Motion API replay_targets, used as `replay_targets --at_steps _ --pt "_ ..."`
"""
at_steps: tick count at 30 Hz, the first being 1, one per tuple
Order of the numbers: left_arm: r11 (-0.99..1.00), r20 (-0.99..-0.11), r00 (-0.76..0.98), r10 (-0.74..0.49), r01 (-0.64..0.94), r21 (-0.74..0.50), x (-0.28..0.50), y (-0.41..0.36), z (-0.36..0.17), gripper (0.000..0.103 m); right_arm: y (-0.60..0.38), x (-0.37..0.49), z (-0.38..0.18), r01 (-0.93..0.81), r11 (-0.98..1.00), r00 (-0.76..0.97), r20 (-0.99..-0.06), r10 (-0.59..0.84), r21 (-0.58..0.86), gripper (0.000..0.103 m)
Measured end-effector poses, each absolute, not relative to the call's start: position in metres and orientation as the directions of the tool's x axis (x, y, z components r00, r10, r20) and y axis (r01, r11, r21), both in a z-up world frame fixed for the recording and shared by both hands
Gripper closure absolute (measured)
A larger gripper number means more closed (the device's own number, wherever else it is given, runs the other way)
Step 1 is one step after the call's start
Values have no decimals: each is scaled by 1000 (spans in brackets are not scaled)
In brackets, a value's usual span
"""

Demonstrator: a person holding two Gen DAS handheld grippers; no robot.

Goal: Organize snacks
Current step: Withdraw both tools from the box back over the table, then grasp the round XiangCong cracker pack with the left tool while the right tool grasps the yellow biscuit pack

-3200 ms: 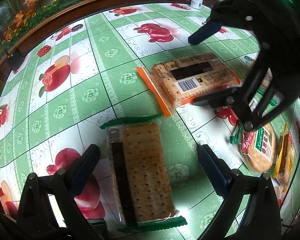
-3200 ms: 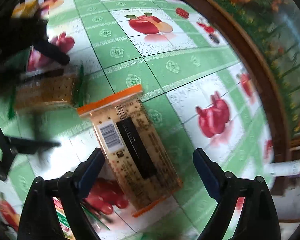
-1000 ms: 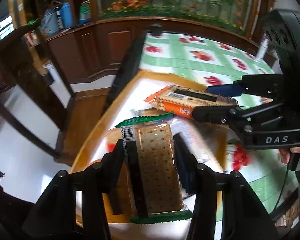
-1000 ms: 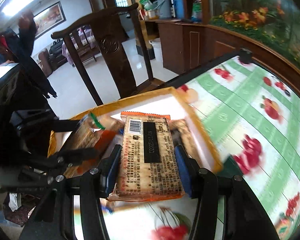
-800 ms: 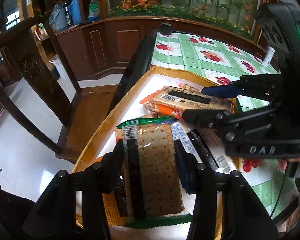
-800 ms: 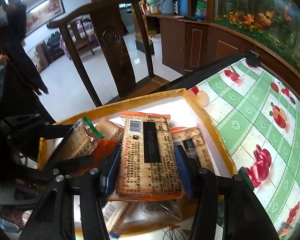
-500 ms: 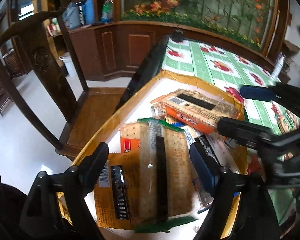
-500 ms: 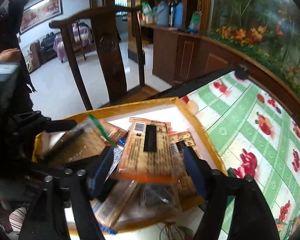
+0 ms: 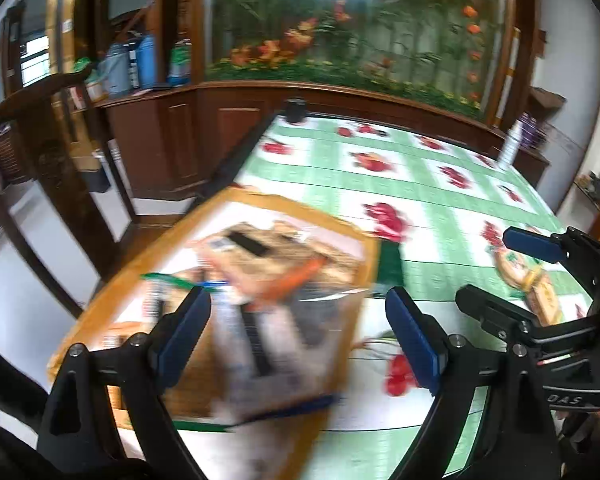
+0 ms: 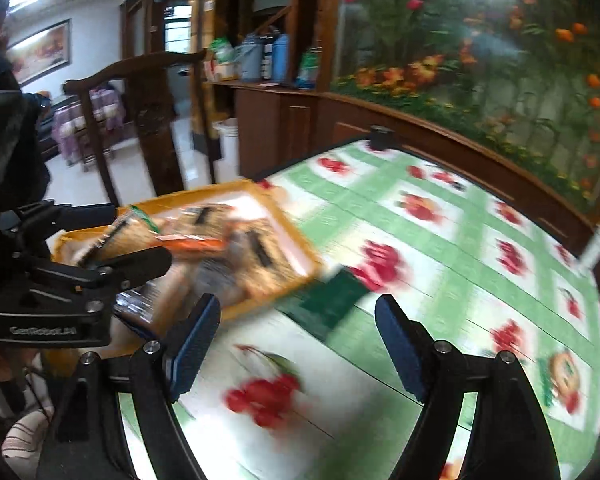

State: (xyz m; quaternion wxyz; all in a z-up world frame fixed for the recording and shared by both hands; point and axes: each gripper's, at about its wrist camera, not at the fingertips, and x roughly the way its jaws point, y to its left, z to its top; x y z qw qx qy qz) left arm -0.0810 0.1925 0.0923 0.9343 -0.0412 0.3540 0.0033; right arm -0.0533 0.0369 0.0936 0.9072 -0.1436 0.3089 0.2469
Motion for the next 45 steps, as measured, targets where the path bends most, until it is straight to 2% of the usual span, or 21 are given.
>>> replay_targets --at_steps 22,36,40,45 --pt "979 -694 698 -176 198 -49 -41 40 77 14 -113 -58 77 -257 966 728 -664 168 -37 21" --pt "965 -722 661 -205 258 -38 -24 -11 67 14 -176 -62 71 -155 988 717 -689 104 -12 21" --pt "963 -729 651 -210 266 -40 -17 -18 66 14 -200 -61 68 -119 992 701 -705 109 35 20" --pt "957 -750 618 -235 283 -67 -5 -23 61 14 -210 -63 61 -139 990 674 -729 119 34 20"
